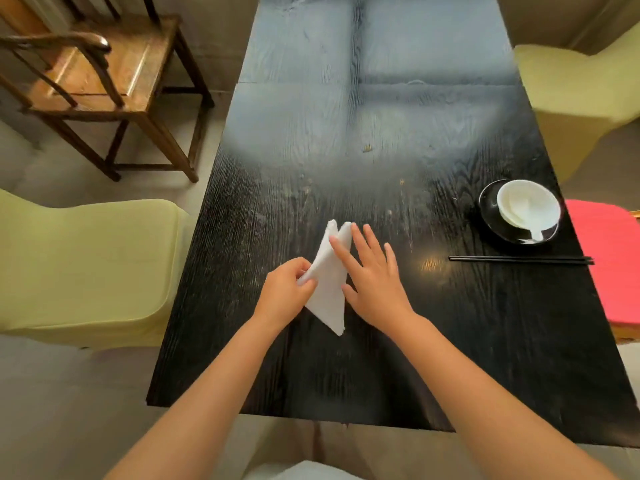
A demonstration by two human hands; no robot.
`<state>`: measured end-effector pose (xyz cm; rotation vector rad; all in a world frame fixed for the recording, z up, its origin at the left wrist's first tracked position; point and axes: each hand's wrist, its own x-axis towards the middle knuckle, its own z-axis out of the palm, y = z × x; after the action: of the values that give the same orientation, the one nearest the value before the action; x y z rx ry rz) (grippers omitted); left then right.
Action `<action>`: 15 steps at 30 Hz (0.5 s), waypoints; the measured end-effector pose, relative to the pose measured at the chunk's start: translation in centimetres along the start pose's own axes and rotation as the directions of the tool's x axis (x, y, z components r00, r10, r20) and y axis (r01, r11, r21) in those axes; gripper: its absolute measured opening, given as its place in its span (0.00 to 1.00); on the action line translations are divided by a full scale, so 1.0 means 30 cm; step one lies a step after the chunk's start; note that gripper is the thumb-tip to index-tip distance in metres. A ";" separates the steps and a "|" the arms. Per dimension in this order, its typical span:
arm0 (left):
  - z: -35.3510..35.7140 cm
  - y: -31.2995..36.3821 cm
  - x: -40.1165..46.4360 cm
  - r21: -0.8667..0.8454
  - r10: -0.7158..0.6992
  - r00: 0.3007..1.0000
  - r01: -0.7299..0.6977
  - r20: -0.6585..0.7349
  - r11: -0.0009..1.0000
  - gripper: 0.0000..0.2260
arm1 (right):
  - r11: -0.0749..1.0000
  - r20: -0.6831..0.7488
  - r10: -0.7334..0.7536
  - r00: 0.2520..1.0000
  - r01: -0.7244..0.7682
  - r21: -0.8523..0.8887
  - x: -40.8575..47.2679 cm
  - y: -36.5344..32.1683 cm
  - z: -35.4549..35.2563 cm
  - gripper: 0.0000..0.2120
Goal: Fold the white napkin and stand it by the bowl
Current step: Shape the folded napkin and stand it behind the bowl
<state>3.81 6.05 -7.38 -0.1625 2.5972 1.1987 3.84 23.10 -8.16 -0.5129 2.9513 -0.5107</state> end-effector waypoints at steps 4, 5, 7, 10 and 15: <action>-0.070 0.111 -0.013 0.116 0.137 0.984 -0.150 0.114 0.982 0.04 | 0.994 0.272 -0.104 0.957 0.111 -0.013 0.043 0.045 -0.172 0.26; -0.082 0.137 -0.017 0.131 0.160 0.978 -0.177 0.132 0.975 0.05 | 0.996 0.325 -0.086 0.942 0.084 0.021 0.044 0.048 -0.211 0.22; -0.102 0.179 -0.026 0.127 0.191 0.969 -0.211 0.159 0.969 0.05 | 0.995 0.347 -0.052 0.936 0.018 0.101 0.034 0.046 -0.276 0.14; -0.126 0.213 -0.043 0.055 0.203 0.965 -0.214 0.164 0.975 0.05 | 0.968 0.265 -0.026 0.964 -0.043 0.249 0.002 0.048 -0.348 0.07; -0.148 0.187 -0.089 -0.128 0.117 0.971 -0.091 0.209 0.988 0.06 | 0.884 0.246 0.033 0.969 -0.143 0.445 -0.067 0.070 -0.407 0.05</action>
<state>4.26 6.29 0.23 0.0786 2.3742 1.3262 3.16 29.42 2.66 -0.3489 2.4931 -1.0269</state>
